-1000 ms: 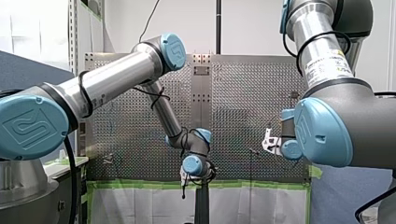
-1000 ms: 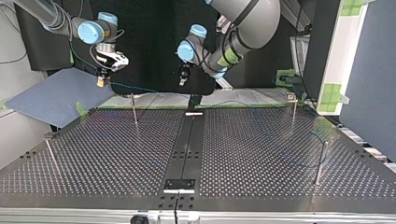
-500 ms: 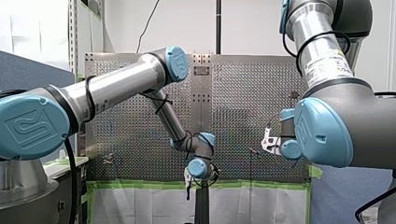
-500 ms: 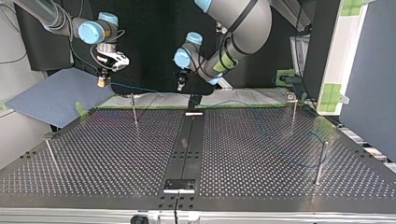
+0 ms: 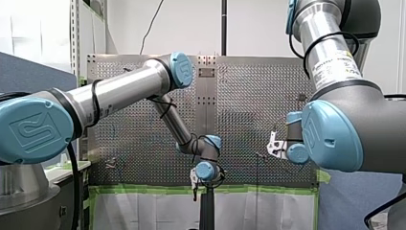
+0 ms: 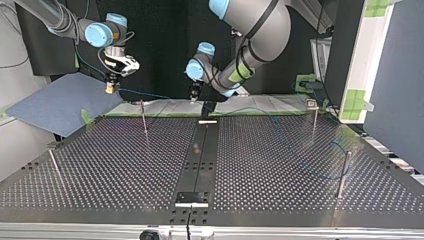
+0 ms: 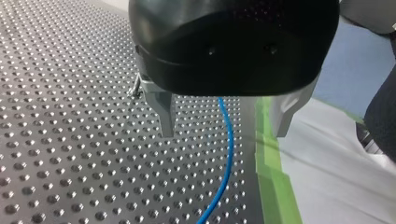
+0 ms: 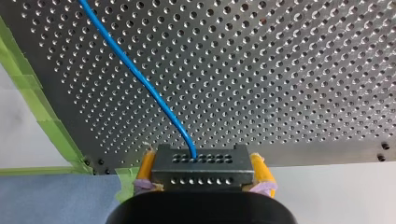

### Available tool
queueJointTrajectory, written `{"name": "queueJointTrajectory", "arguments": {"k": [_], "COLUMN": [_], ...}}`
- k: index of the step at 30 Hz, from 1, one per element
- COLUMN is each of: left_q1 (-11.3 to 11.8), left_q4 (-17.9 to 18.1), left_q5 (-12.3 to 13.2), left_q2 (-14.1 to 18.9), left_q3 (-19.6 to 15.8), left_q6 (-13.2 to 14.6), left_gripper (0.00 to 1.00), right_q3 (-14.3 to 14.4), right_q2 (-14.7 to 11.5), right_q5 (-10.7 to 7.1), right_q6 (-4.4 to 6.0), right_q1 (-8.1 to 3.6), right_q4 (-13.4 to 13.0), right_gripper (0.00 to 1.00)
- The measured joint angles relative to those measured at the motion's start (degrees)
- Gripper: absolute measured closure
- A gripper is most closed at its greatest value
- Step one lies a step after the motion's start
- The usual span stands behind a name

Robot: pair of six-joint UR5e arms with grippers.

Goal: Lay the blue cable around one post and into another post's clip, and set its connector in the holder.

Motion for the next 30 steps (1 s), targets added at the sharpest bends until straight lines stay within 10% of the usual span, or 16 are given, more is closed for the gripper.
{"name": "queueJointTrajectory", "arguments": {"k": [30], "left_q1": [2.30], "left_q4": [-4.29], "left_q5": [0.21], "left_q2": [-4.23], "left_q3": [5.38], "left_q6": [-0.46], "left_gripper": [0.00], "right_q3": [0.00], "right_q2": [-0.01], "right_q5": [0.00], "right_q6": [-0.57], "right_q1": [0.02], "right_q4": [0.00], "right_gripper": [1.00]}}
